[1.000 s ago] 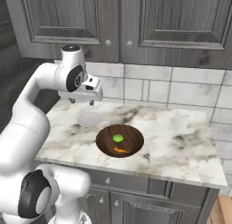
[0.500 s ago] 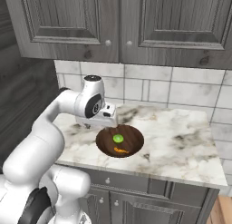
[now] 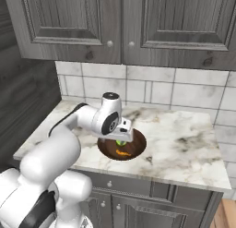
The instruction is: Remove the kiwi from the bowl and place it on the small plate. Then place the bowl with only the shrimp in the microwave, close the door, and press the start button to microwave the shrimp.
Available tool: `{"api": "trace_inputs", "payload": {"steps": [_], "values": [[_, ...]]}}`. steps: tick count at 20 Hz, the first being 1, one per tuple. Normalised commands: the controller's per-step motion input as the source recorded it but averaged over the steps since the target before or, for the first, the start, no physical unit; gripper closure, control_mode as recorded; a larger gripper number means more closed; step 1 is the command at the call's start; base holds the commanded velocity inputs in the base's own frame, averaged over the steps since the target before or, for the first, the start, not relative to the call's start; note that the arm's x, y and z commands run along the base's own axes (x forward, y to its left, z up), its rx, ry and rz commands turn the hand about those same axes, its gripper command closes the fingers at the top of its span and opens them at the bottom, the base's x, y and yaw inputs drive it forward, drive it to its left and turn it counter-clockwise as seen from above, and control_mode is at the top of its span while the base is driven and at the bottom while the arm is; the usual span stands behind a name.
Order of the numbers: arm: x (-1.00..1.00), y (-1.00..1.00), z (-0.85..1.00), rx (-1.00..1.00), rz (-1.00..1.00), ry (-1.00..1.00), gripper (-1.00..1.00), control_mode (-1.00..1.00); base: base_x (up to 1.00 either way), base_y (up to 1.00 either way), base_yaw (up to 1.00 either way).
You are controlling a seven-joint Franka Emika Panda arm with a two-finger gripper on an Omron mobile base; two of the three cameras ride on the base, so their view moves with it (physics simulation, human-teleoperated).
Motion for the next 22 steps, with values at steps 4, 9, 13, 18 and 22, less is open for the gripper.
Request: {"api": "trace_inputs", "payload": {"steps": [4,9,13,18,22], "values": [[0.55,-0.05,-0.36,0.0,0.0,0.0,-1.0,-1.0,0.0,0.0,0.0],[0.55,0.0,-0.32,0.0,0.0,0.0,-1.0,-1.0,0.0,0.0,0.0],[0.33,0.0,-0.15,0.0,0.0,0.0,-1.0,-1.0,0.0,0.0,0.0],[0.18,-0.02,-0.14,0.0,0.0,0.0,-1.0,-1.0,0.0,0.0,0.0],[0.03,-0.01,-0.22,0.0,-0.01,0.0,-1.0,-1.0,0.0,0.0,0.0]]}}
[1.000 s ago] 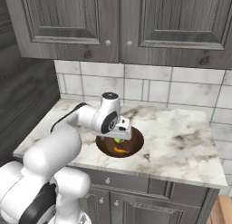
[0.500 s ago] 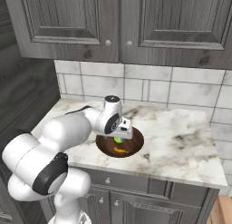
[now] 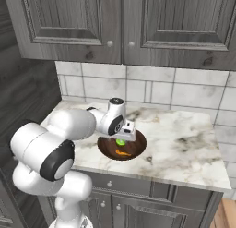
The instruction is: Remove the kiwi from the bowl and place it on the small plate. Then place the bowl with only the shrimp in the microwave, close the door, and press the start button to microwave the shrimp.
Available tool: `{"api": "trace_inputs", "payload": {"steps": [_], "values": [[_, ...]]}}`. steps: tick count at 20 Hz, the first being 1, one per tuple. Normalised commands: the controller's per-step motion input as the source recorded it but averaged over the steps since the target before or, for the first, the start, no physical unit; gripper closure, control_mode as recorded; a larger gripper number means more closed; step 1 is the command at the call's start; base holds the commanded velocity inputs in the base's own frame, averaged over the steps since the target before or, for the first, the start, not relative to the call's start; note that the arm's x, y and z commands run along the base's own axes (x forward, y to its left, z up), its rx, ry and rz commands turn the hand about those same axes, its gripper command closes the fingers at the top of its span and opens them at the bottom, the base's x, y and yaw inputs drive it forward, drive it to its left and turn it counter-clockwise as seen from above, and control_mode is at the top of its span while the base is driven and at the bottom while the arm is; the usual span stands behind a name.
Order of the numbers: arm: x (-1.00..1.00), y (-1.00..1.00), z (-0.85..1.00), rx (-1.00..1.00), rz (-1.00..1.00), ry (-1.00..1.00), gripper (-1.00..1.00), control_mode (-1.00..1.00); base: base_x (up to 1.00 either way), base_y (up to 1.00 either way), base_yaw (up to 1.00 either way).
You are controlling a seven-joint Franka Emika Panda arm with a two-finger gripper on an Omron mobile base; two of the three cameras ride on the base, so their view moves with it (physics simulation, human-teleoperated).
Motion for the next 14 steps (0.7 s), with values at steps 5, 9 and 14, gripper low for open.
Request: {"api": "trace_inputs", "payload": {"steps": [5,9,14], "values": [[0.06,-0.05,-0.15,0.0,0.0,0.0,-1.0,-1.0,0.0,0.0,0.0],[0.17,-0.1,-0.16,0.0,0.0,0.0,-1.0,-1.0,0.0,0.0,0.0],[0.19,-0.04,-0.18,0.0,0.0,0.0,-1.0,-1.0,0.0,0.0,0.0]]}}
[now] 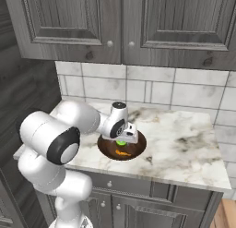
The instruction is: Remove the kiwi from the bowl and place it on the small plate. Then place the bowl with only the shrimp in the microwave, close the door, and press the start button to microwave the shrimp.
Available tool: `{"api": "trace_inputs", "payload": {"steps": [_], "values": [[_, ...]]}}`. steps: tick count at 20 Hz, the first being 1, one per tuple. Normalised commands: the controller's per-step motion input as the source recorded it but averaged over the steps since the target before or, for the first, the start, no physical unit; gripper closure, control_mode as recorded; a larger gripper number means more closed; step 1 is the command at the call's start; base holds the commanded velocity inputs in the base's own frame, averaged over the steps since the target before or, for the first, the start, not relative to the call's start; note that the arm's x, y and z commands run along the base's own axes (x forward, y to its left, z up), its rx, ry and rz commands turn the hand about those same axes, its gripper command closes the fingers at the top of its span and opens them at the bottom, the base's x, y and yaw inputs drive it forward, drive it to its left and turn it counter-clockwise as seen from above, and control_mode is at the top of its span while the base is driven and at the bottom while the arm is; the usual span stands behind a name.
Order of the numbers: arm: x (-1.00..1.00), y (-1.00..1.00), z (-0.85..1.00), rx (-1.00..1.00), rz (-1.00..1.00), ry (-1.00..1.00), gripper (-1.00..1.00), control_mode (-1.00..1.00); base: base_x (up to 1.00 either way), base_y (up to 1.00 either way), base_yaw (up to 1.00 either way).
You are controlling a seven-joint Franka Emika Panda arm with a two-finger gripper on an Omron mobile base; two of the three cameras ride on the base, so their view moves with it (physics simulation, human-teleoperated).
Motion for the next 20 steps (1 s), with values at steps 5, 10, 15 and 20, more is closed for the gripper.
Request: {"api": "trace_inputs", "payload": {"steps": [5,10,15,20], "values": [[0.23,0.0,-0.16,0.0,0.0,0.0,-1.0,-1.0,0.0,0.0,0.0],[0.11,0.0,-0.22,0.0,0.0,0.0,-1.0,-1.0,0.0,0.0,0.0],[0.0,0.0,-0.15,0.0,0.0,0.0,1.0,-1.0,0.0,0.0,0.0],[0.0,-0.01,0.08,0.0,0.0,-0.04,1.0,-1.0,0.0,0.0,0.0]]}}
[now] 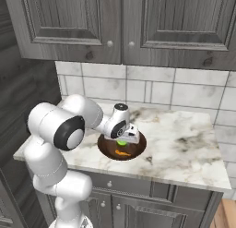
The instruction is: Remove the kiwi from the bowl and place it on the small plate. Then place the bowl with only the shrimp in the microwave, close the door, and press the start button to microwave the shrimp.
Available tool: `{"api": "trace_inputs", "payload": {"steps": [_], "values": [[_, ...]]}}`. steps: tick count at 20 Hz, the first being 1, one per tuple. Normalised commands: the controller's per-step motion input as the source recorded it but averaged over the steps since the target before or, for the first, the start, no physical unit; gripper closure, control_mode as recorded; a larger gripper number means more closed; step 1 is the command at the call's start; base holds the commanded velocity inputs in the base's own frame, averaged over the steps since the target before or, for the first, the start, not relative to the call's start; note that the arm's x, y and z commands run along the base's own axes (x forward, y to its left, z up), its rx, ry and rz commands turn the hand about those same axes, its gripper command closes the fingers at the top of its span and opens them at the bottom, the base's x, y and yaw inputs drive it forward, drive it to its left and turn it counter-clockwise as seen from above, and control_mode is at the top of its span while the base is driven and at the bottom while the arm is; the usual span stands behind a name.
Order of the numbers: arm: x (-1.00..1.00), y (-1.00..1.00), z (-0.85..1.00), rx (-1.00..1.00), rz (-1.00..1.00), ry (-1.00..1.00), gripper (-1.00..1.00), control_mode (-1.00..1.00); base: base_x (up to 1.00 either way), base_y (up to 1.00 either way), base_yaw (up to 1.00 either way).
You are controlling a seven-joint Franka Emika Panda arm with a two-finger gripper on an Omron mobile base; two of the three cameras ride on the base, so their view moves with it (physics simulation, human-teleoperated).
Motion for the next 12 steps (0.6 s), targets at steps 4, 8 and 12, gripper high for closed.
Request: {"api": "trace_inputs", "payload": {"steps": [4,8,12], "values": [[-0.12,-0.04,0.58,0.0,0.0,-0.16,1.0,-1.0,0.0,0.0,0.0],[-0.29,0.02,1.0,-0.03,0.0,-0.21,1.0,-1.0,0.0,0.0,0.0],[-0.07,0.34,1.0,-0.05,0.0,-0.17,1.0,-1.0,0.0,0.0,0.0]]}}
